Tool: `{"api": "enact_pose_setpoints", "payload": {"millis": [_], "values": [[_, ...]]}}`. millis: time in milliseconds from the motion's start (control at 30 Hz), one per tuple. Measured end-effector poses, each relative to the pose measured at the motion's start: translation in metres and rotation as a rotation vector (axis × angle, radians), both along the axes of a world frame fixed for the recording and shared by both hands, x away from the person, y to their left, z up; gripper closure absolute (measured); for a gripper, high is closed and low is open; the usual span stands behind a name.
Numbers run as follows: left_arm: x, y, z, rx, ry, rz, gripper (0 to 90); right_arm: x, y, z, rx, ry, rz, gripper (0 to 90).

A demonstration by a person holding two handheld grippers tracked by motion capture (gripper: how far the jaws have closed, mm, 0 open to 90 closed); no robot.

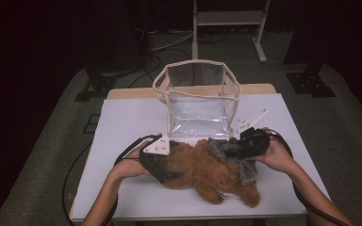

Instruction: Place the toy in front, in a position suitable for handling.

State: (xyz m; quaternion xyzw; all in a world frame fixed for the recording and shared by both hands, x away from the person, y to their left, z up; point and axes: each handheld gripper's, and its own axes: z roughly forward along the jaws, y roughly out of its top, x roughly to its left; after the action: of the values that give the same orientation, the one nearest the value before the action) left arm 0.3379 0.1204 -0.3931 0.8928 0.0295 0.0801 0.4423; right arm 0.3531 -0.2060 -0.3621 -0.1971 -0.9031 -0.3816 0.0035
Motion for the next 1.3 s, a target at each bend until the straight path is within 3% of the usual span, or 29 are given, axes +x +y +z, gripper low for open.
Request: {"api": "enact_pose_setpoints", "payload": {"millis": [67, 167, 200, 367, 567, 667, 833, 933, 1000, 1133, 1233, 1300], "values": [[0.001, -0.008, -0.001, 0.019, -0.008, 0.006, 1.7, 0.000, -0.008, -0.004, 0.018, 0.007, -0.013, 75.6], [0.002, -0.014, 0.007, 0.080, 0.003, 0.028, 17.2, 0.000, -0.018, -0.007, 0.032, 0.011, -0.028, 75.6], [0.002, -0.016, 0.010, 0.097, -0.003, 0.033, 22.5, 0.001, -0.021, -0.008, 0.036, 0.019, -0.036, 75.6], [0.005, -0.020, 0.026, 0.172, -0.059, 0.051, 32.7, 0.004, -0.028, -0.004, 0.048, 0.017, -0.056, 75.5], [0.010, -0.013, 0.040, 0.197, -0.063, 0.102, 34.7, 0.008, -0.020, 0.012, 0.104, -0.037, -0.052, 75.3], [0.006, -0.011, 0.042, 0.207, -0.056, 0.109, 34.6, 0.010, -0.009, 0.014, 0.117, -0.040, -0.031, 75.3], [-0.003, 0.000, 0.035, 0.203, -0.025, 0.086, 29.0, 0.006, 0.013, -0.001, 0.067, -0.019, 0.017, 75.5], [-0.002, 0.010, 0.039, 0.113, 0.011, 0.076, 22.1, -0.002, 0.017, -0.009, 0.069, -0.006, 0.038, 75.9], [0.000, 0.010, 0.042, 0.091, 0.015, 0.079, 20.3, -0.009, 0.017, -0.011, 0.074, -0.007, 0.041, 76.1], [0.005, 0.004, 0.042, 0.089, 0.040, 0.072, 22.4, -0.020, 0.018, -0.012, 0.080, -0.010, 0.059, 76.2], [0.003, -0.004, 0.028, 0.135, 0.075, 0.054, 28.0, -0.024, 0.018, -0.010, 0.073, -0.013, 0.068, 76.1], [0.000, -0.002, 0.023, 0.113, 0.065, 0.060, 28.4, -0.023, 0.017, -0.005, 0.069, -0.031, 0.069, 76.0]]}}
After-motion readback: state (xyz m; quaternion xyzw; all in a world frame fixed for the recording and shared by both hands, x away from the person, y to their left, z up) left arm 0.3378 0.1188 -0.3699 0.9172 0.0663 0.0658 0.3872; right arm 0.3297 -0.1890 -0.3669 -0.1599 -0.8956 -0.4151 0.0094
